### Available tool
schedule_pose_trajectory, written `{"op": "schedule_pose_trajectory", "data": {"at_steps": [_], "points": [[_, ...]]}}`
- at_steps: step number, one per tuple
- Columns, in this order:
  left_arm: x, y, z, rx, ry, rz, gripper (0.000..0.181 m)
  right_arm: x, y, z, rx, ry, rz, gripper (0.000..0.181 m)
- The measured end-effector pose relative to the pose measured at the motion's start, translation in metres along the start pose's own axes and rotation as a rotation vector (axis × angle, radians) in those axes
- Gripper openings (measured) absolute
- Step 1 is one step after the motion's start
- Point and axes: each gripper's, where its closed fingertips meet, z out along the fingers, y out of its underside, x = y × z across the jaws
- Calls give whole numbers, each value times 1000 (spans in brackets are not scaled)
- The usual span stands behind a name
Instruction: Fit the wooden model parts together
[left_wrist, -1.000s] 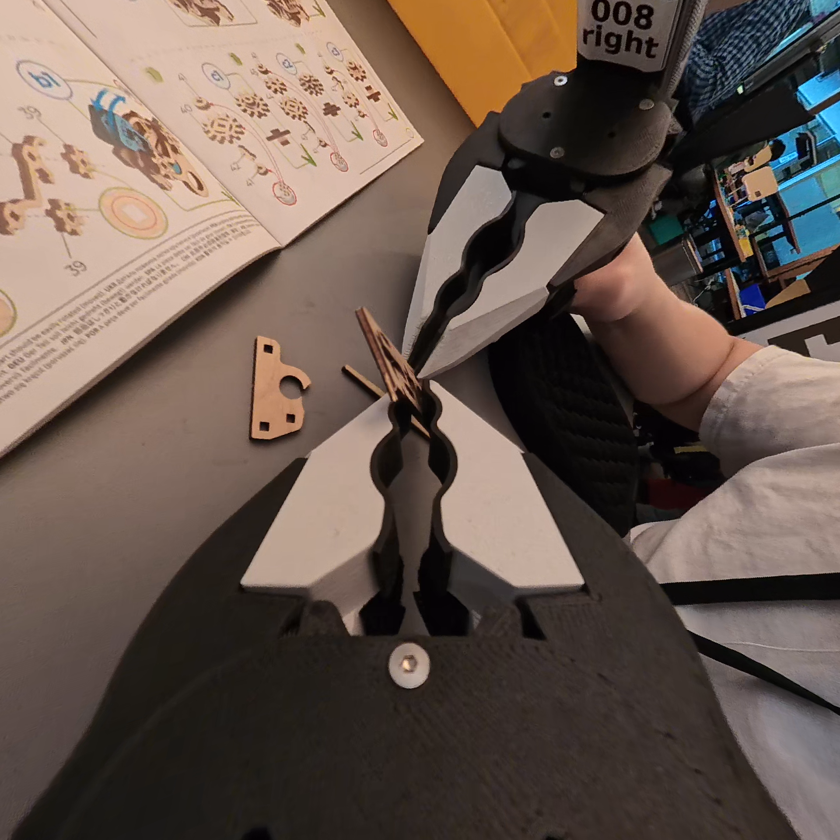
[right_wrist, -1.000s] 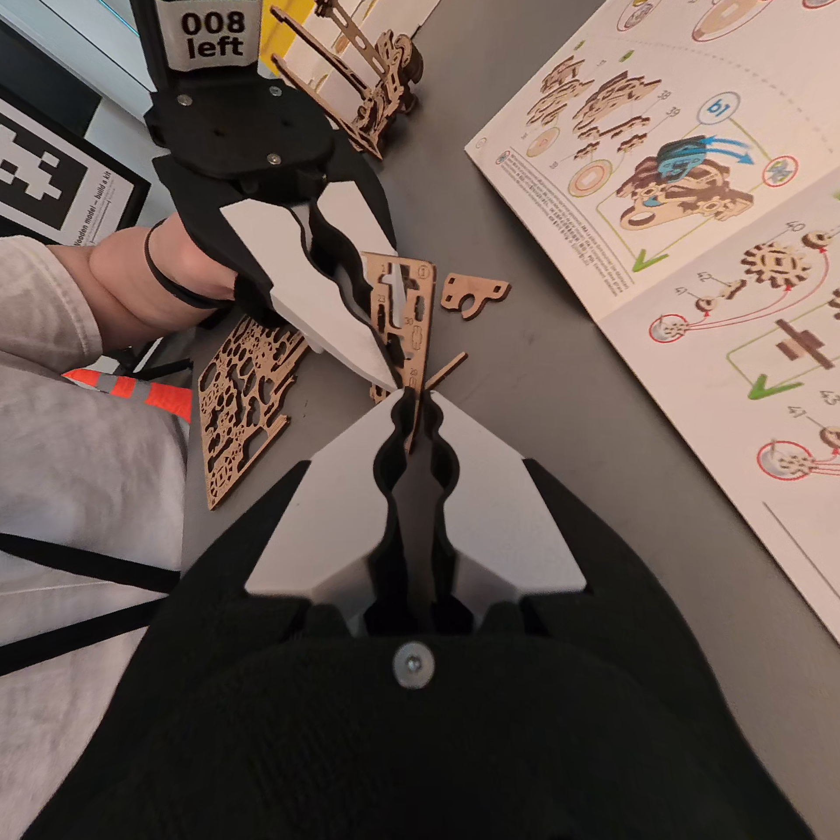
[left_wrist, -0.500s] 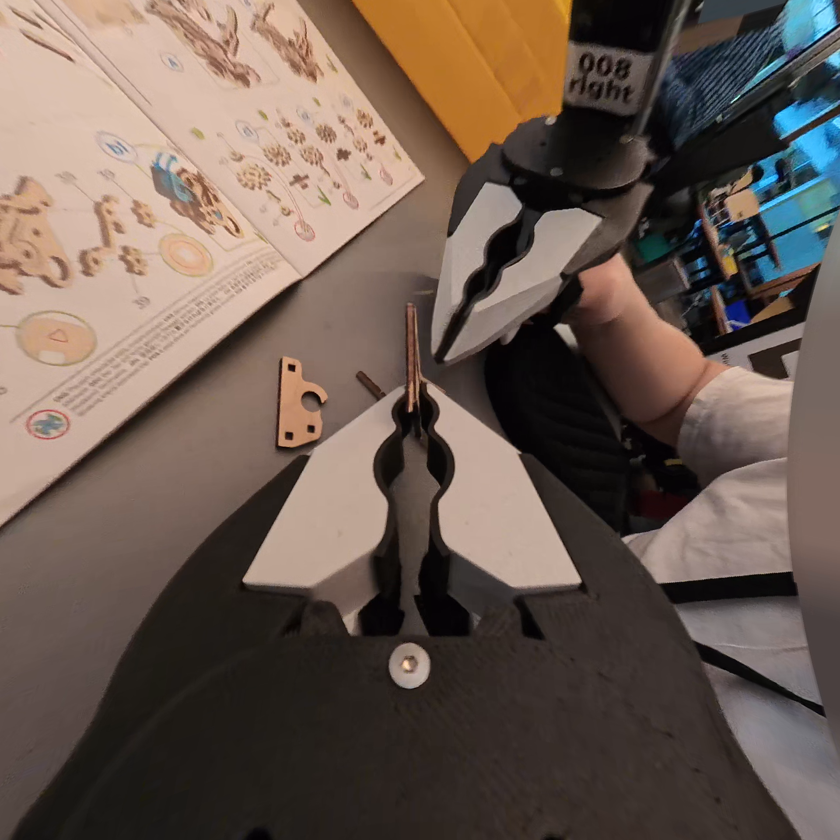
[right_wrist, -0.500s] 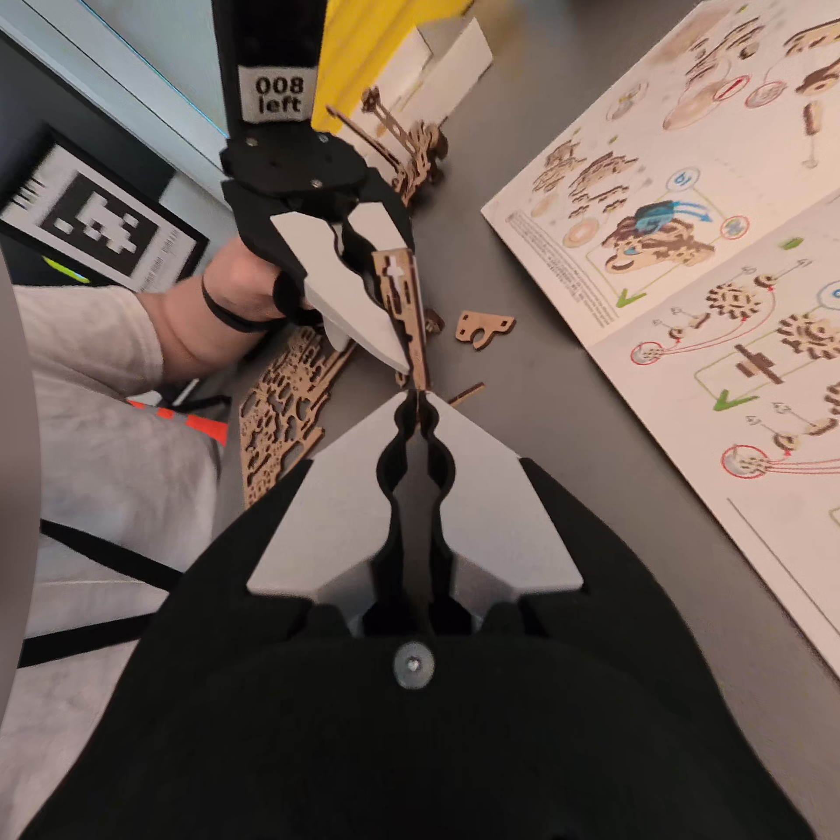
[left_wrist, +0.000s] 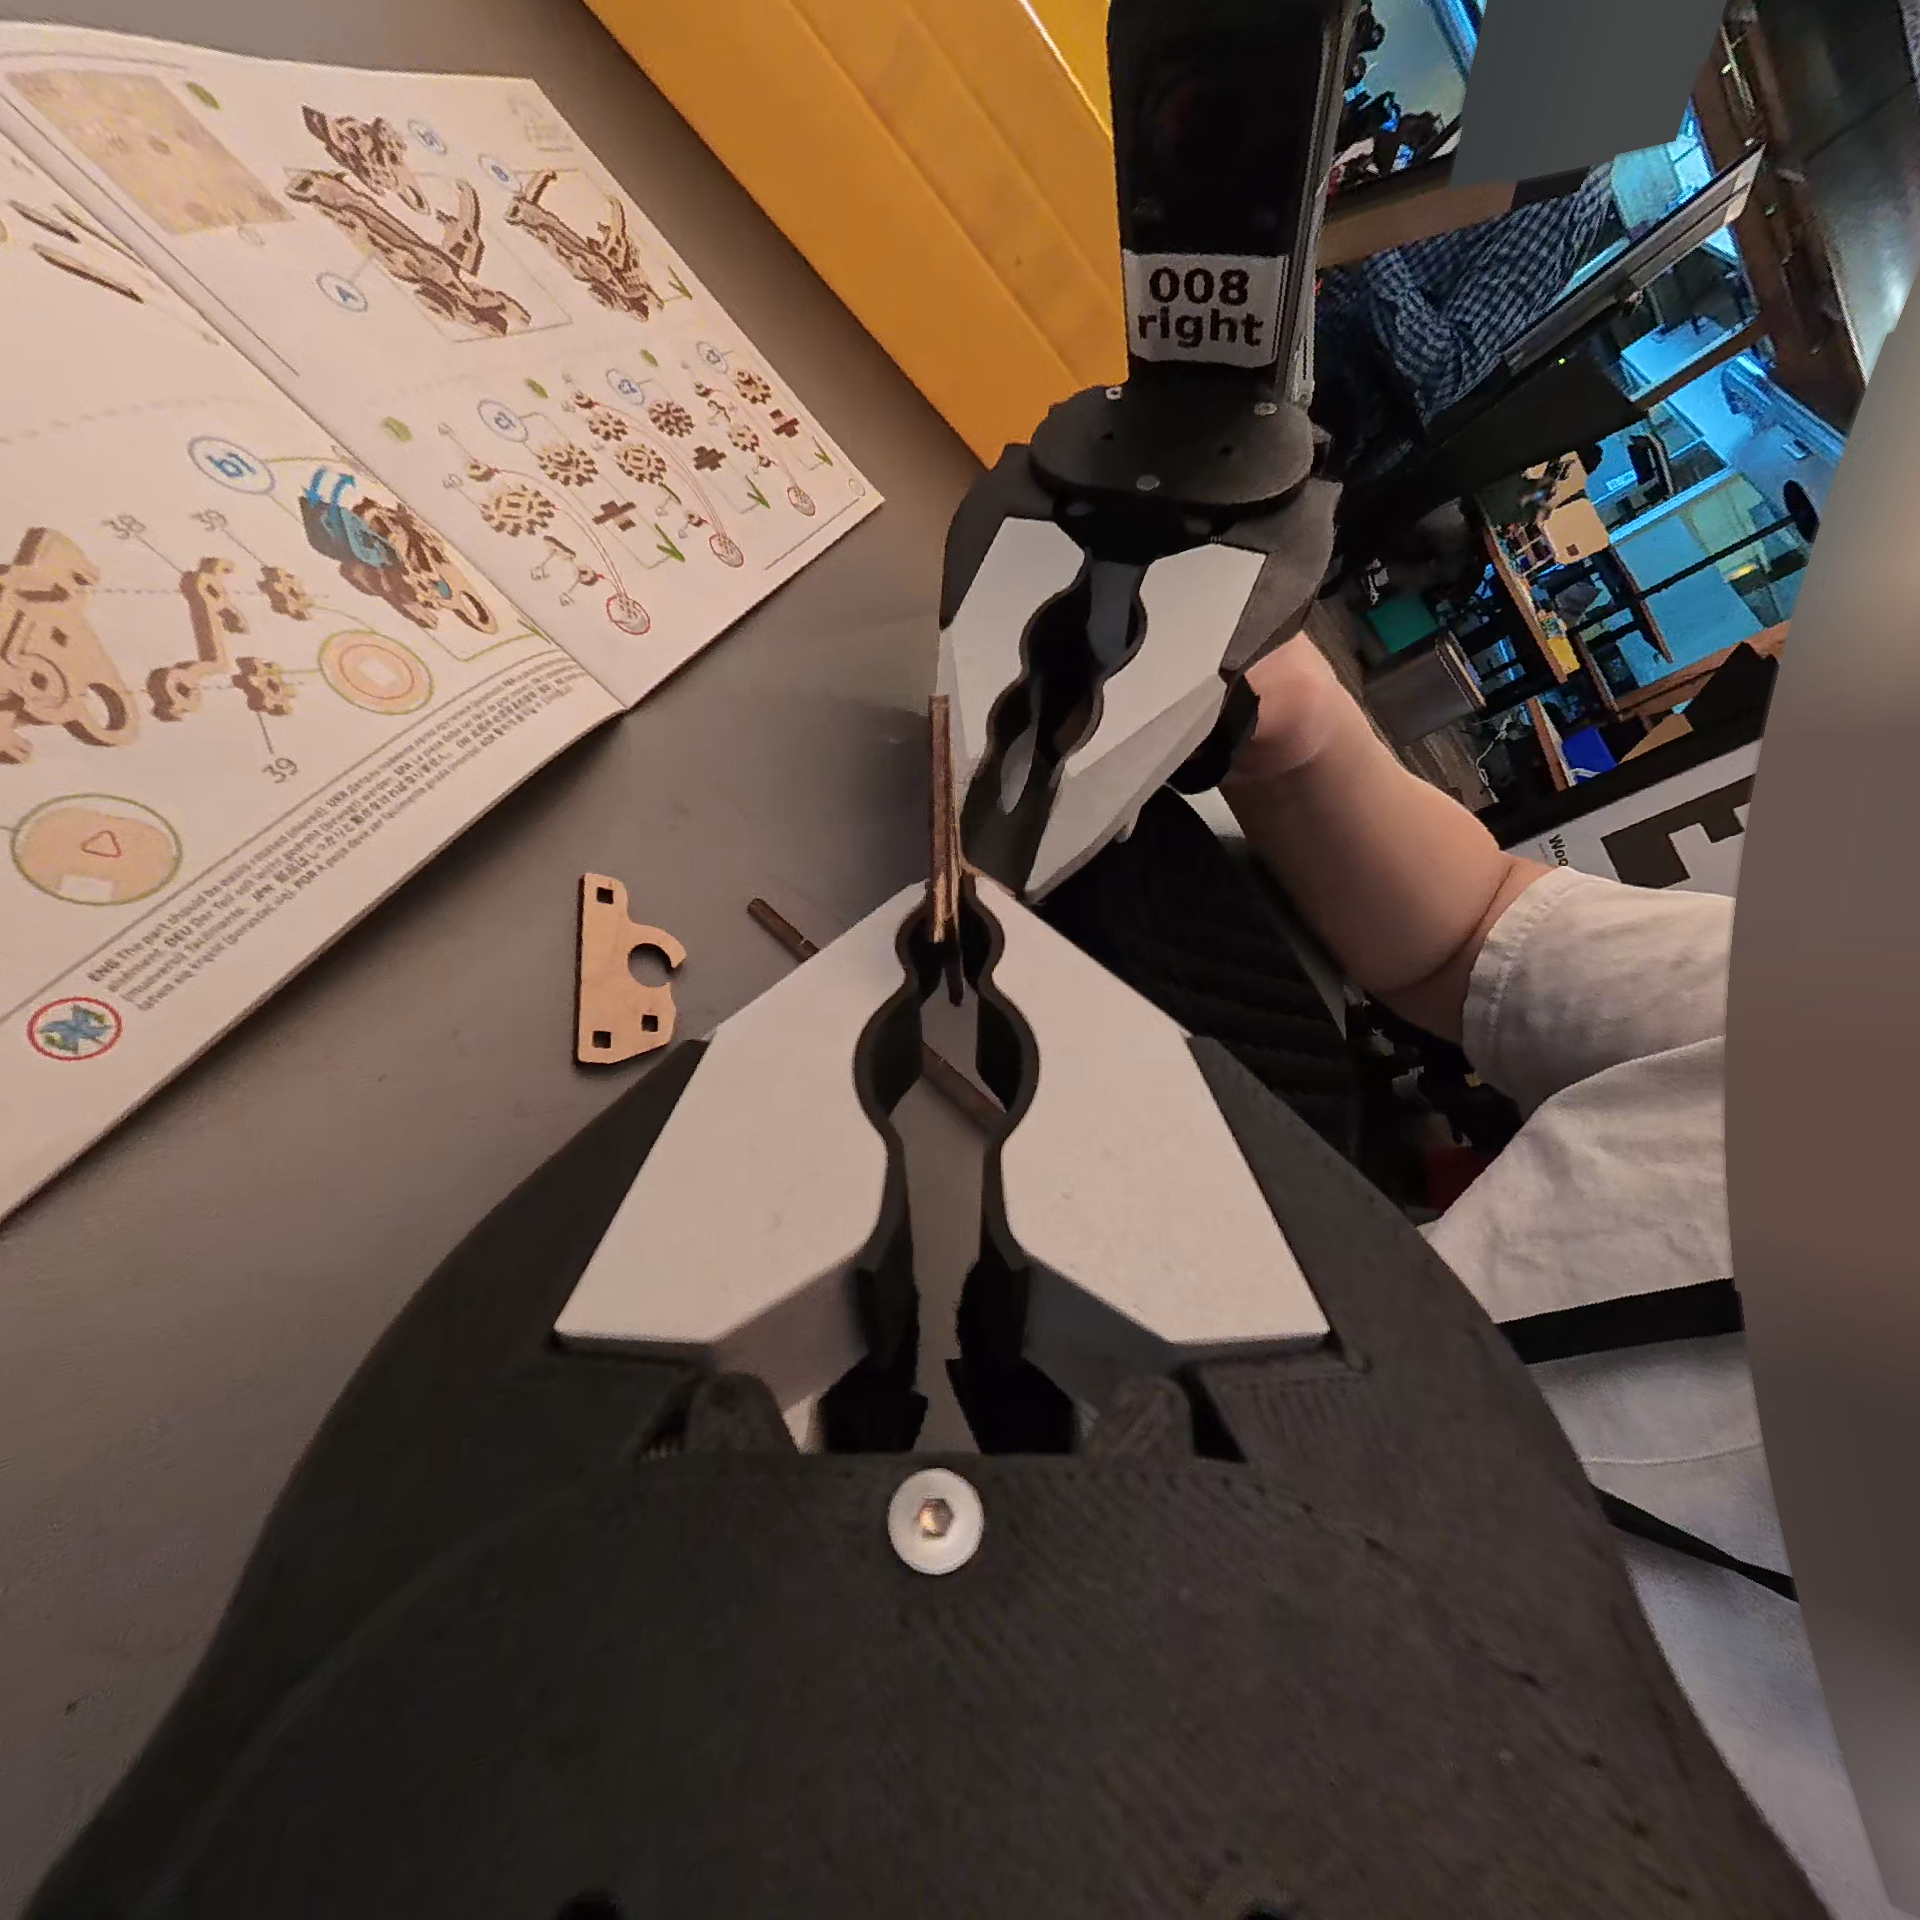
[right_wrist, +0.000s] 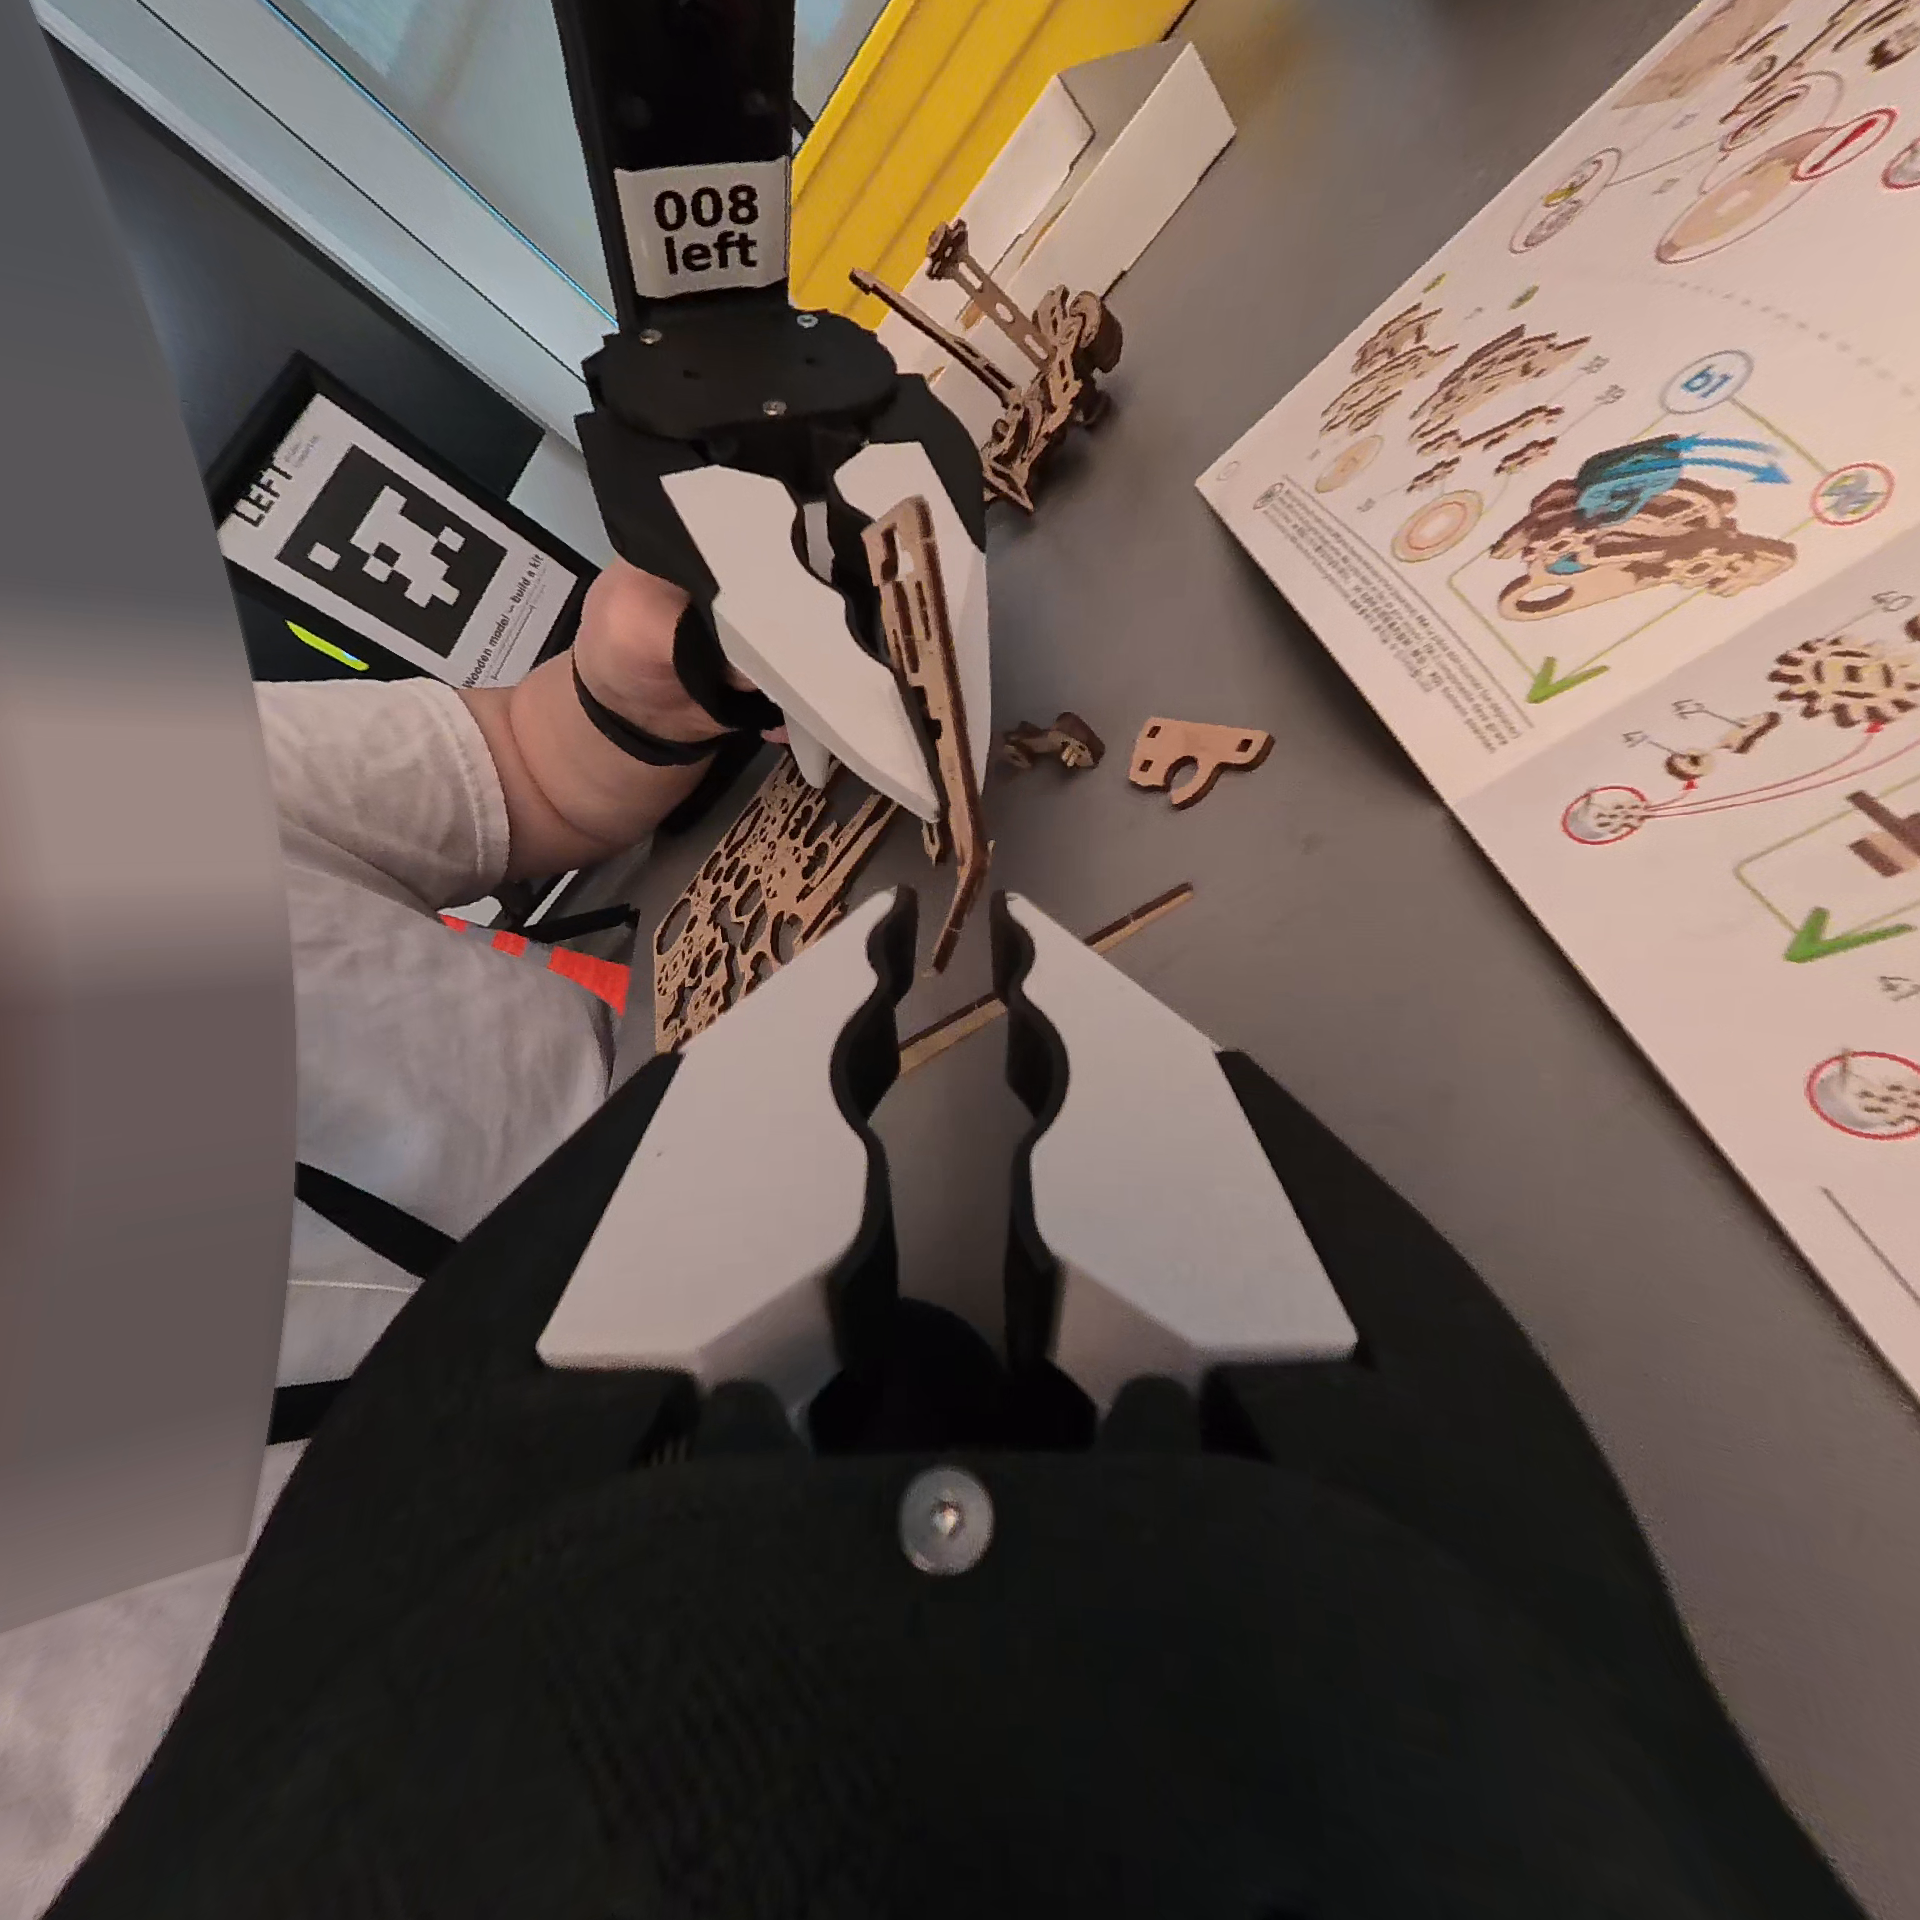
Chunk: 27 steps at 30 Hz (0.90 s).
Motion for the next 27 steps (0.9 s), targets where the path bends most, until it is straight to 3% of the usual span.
{"op": "schedule_pose_trajectory", "data": {"at_steps": [6,13,17,22,27], "points": [[8,-2,0,13,37,11,0,-5,2,1,-12,-14,-14,1],[21,-9,-7,57,193,-115,0,-22,-6,-3,42,-146,8,1],[18,-10,-6,56,106,-6,0,-15,-7,-2,56,-115,74,0],[15,-6,-3,-3,-66,262,0,-10,-2,0,47,-83,206,0],[27,1,-4,-60,18,272,0,-25,6,-1,-33,-166,158,0]]}}
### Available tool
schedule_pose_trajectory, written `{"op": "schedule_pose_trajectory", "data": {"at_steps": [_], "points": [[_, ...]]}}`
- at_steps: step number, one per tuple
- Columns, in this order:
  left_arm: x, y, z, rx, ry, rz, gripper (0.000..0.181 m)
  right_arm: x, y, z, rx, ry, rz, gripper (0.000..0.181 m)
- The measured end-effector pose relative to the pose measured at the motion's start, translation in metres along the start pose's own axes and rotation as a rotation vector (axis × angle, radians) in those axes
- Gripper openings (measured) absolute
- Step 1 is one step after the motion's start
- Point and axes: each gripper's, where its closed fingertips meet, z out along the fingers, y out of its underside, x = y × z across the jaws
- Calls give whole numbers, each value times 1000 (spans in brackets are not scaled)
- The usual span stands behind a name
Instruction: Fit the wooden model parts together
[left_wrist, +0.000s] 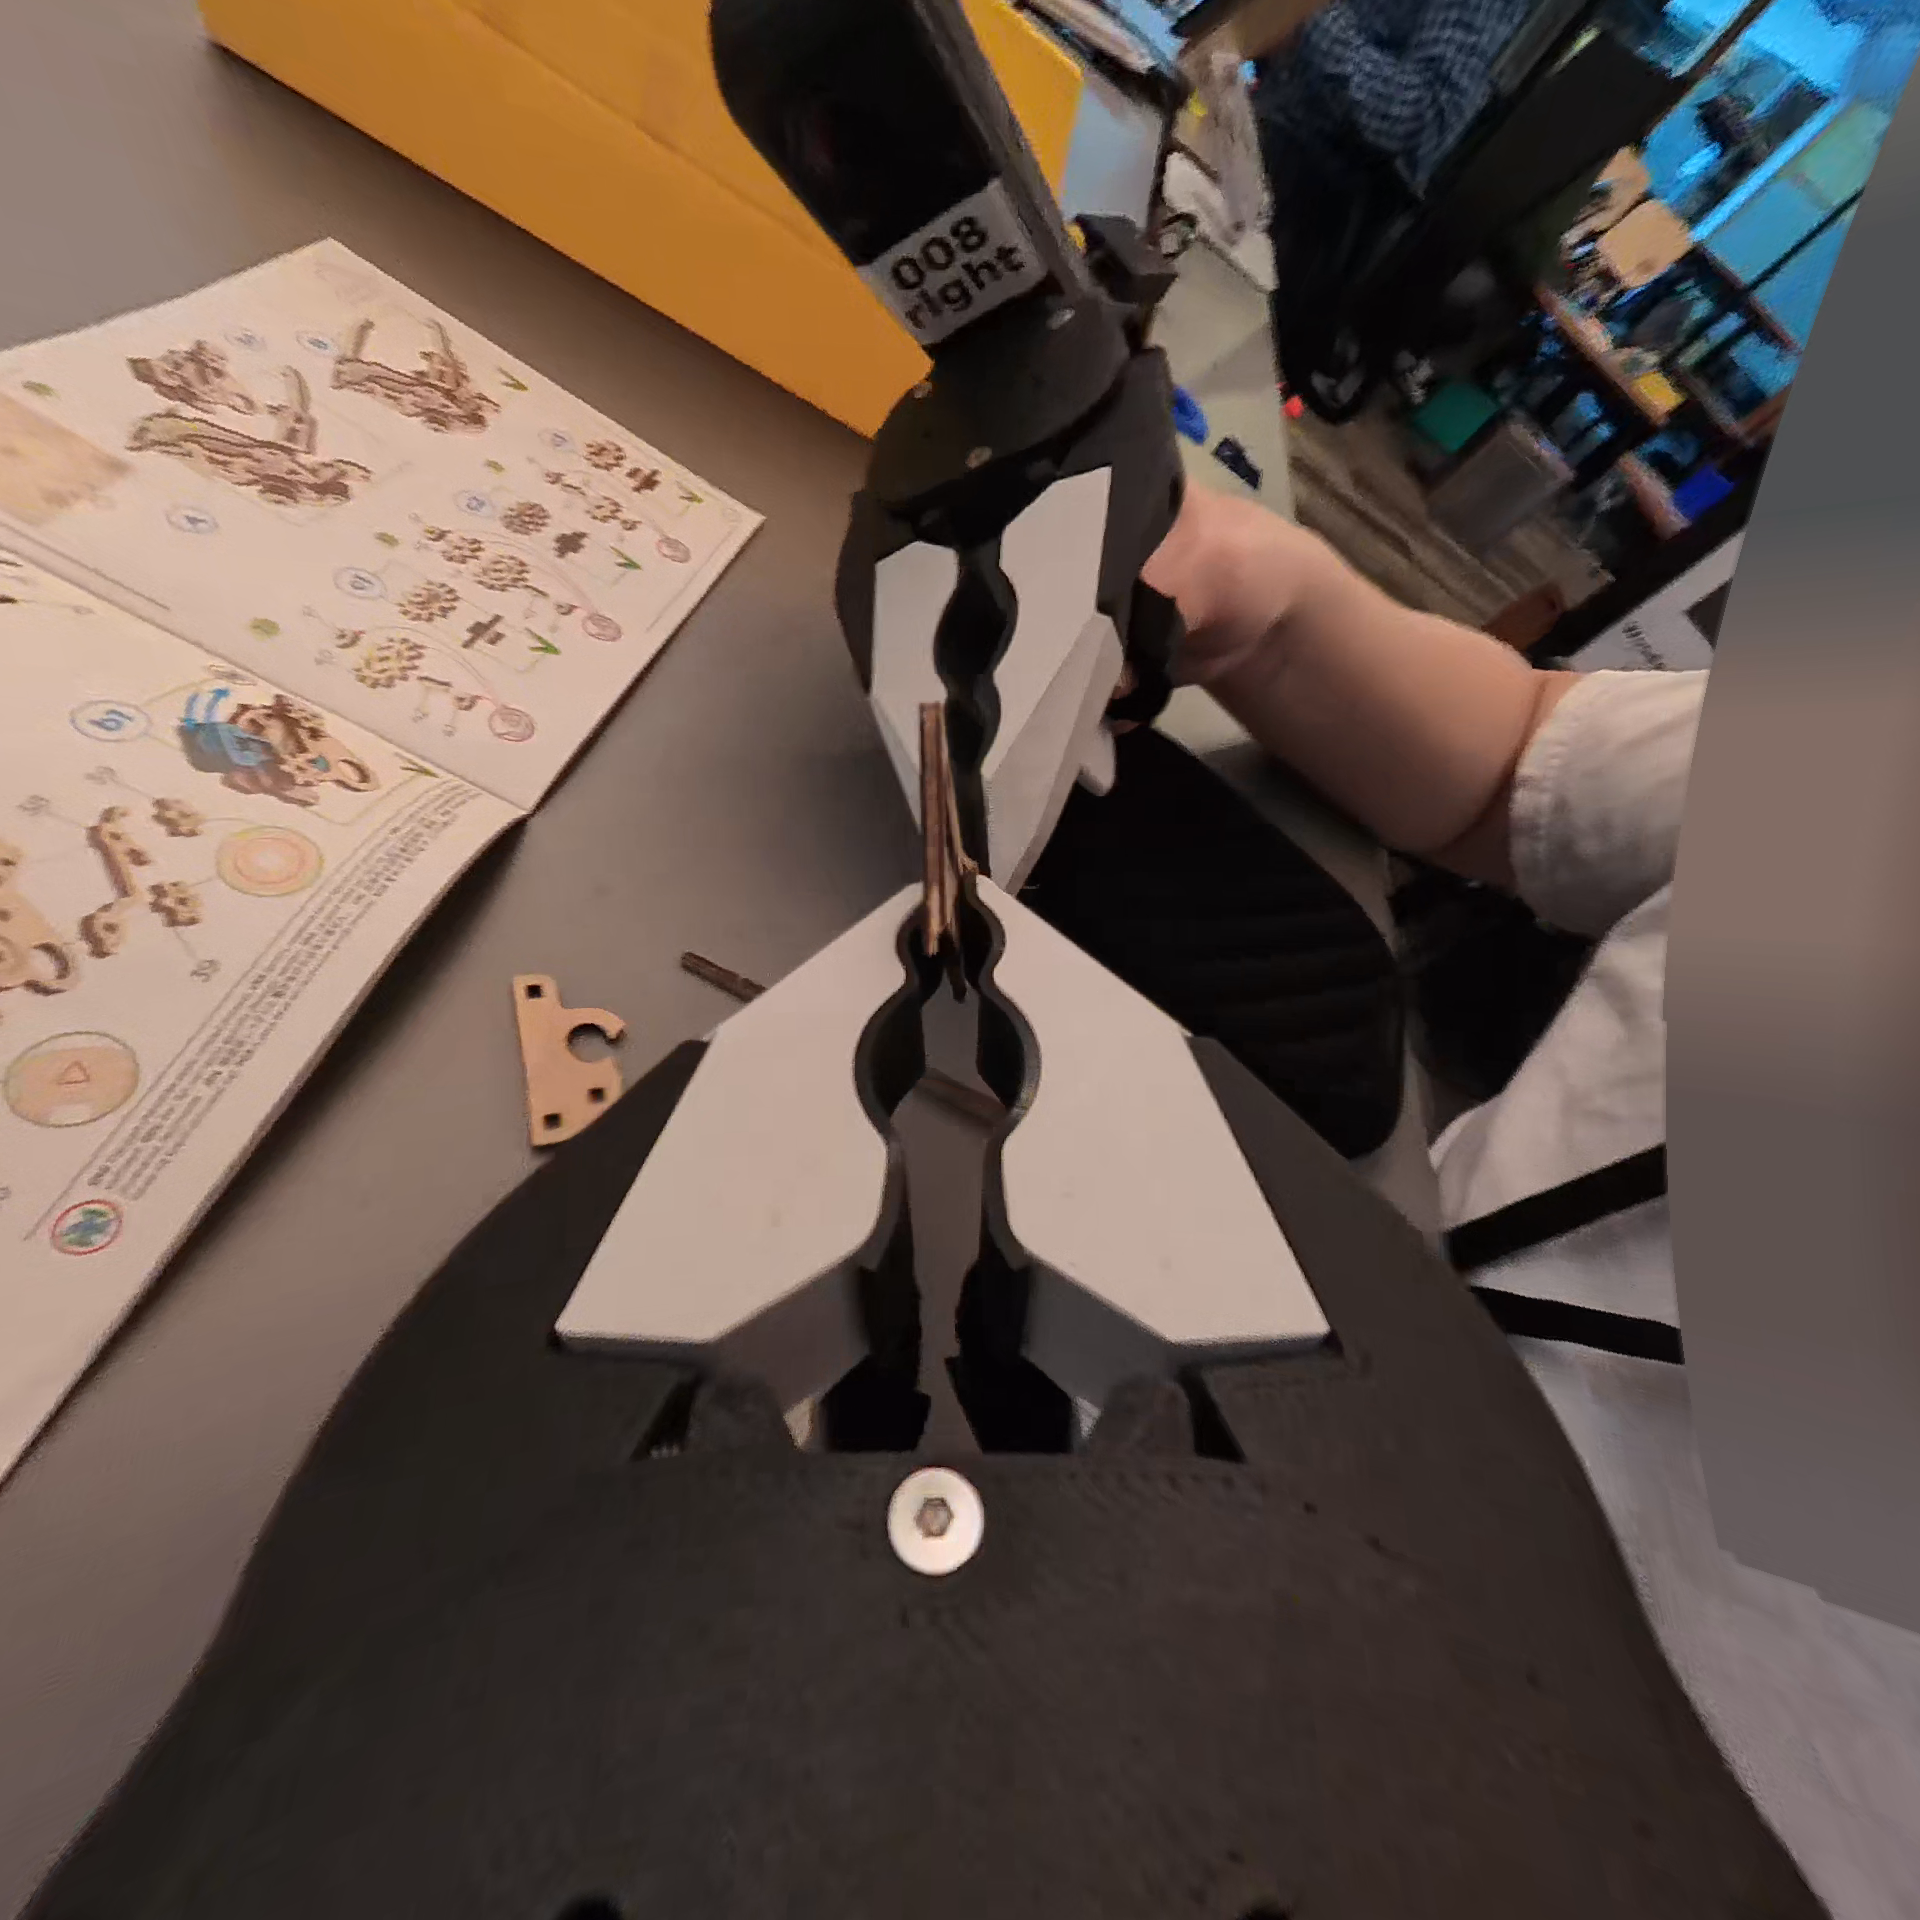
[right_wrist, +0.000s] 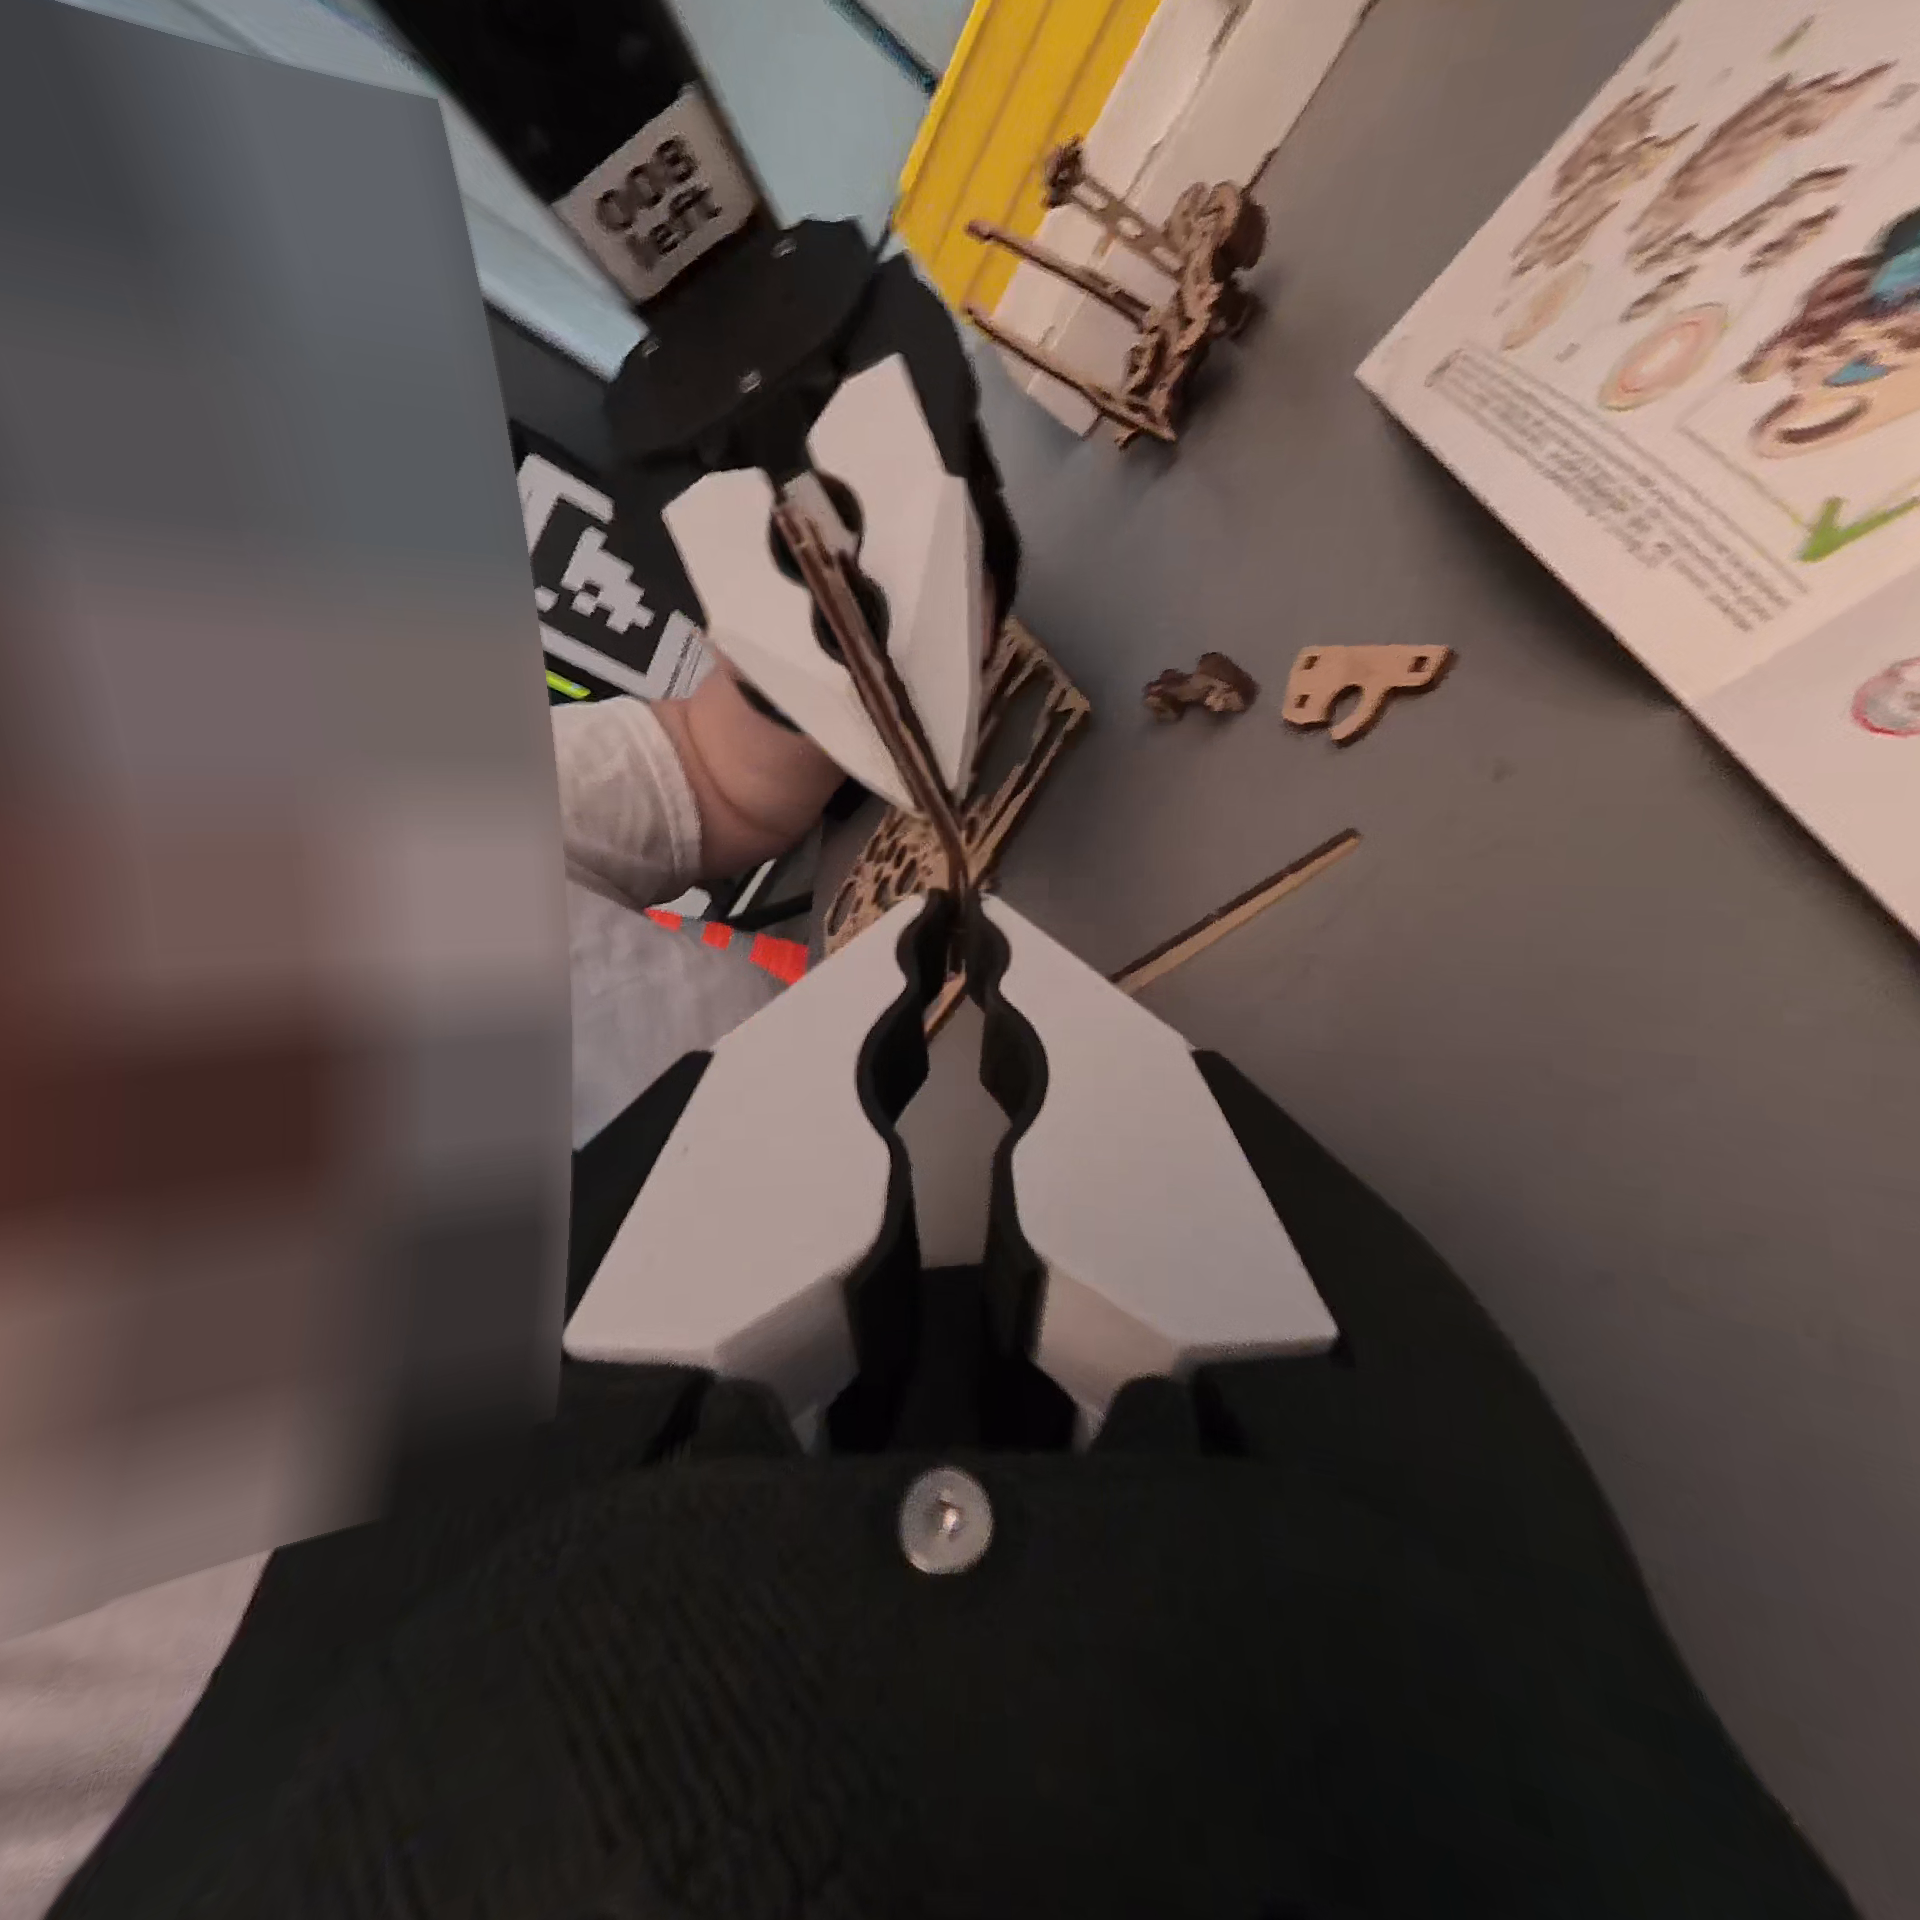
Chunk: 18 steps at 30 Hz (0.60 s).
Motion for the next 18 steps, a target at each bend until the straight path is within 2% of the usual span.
{"op": "schedule_pose_trajectory", "data": {"at_steps": [2,9,15,18], "points": [[6,-4,-2,29,72,-75,0,-8,-2,-2,3,-64,-9,0],[1,-5,-5,68,131,-224,0,-6,-9,-3,56,-102,10,1],[-3,-2,-4,46,101,-202,0,0,-8,-2,49,-31,-14,0],[-3,4,-1,-1,54,-107,0,5,-1,-1,10,27,5,0]]}}
